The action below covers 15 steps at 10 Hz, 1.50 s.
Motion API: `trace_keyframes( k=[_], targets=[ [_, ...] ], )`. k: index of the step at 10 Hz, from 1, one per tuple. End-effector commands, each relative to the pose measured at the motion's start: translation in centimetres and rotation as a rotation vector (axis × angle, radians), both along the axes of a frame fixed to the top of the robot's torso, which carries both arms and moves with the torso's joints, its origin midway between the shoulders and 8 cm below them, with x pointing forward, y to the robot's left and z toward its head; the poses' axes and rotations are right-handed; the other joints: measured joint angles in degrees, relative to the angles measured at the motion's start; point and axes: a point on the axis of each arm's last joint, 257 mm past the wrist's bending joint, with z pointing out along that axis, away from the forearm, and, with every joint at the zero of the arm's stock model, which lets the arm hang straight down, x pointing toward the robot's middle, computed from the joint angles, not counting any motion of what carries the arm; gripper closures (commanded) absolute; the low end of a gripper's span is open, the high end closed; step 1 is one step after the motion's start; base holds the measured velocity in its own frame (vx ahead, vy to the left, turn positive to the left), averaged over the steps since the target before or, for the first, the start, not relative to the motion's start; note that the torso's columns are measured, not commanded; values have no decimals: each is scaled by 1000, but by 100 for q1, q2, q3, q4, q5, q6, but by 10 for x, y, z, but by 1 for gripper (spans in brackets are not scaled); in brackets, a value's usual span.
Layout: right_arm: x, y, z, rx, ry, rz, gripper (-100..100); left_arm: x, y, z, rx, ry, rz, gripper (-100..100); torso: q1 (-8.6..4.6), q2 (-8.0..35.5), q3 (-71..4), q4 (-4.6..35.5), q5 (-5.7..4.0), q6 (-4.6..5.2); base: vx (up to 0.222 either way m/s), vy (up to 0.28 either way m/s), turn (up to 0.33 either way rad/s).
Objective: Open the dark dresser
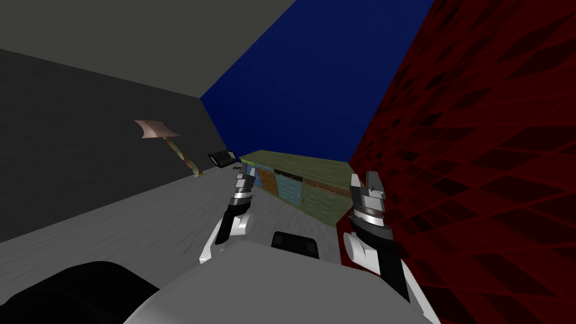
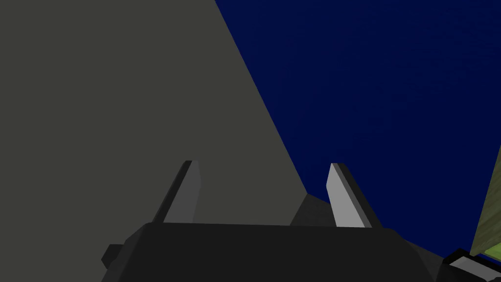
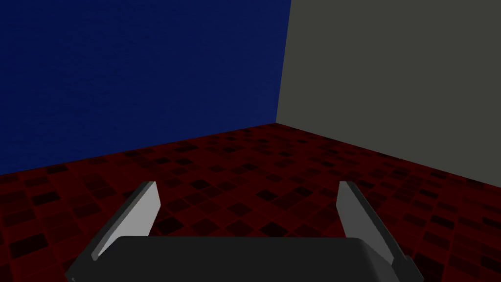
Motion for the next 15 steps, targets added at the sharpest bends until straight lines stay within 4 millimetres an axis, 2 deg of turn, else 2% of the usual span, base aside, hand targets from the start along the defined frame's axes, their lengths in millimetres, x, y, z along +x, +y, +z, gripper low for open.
trace_keyframes(
  k=[1, 9, 10, 12, 15],
  targets=[
    [0, 0, 0, 0, 0, 0, 0, 0, 0, 0, 0, 0, 0, 0, 0, 232, -467, 235, 0, 0, 0, 0, 0],
    [0, 0, 0, 0, 0, 0, 0, 0, 0, 0, 0, 0, 0, 0, 0, 3539, -7073, 3537, 0, 0, 0, 0, 0],
    [0, 0, 0, 0, 0, 0, 0, 3, -3, -3, 28, 14, -14, -100, 0, 3962, -7919, 3960, 0, 0, 19, 2, -19],
    [0, 0, 0, 0, 0, 0, 0, 10, -7, -11, 62, 40, -29, -100, 3, 4201, -8430, 4203, 1, 0, 34, 10, -27],
    [0, 0, 0, 0, 0, 0, 0, 26, -11, -35, 99, 104, -44, -100, 1, 4213, -8465, 4224, 0, 1, 82, 15, -56]
  ],
)
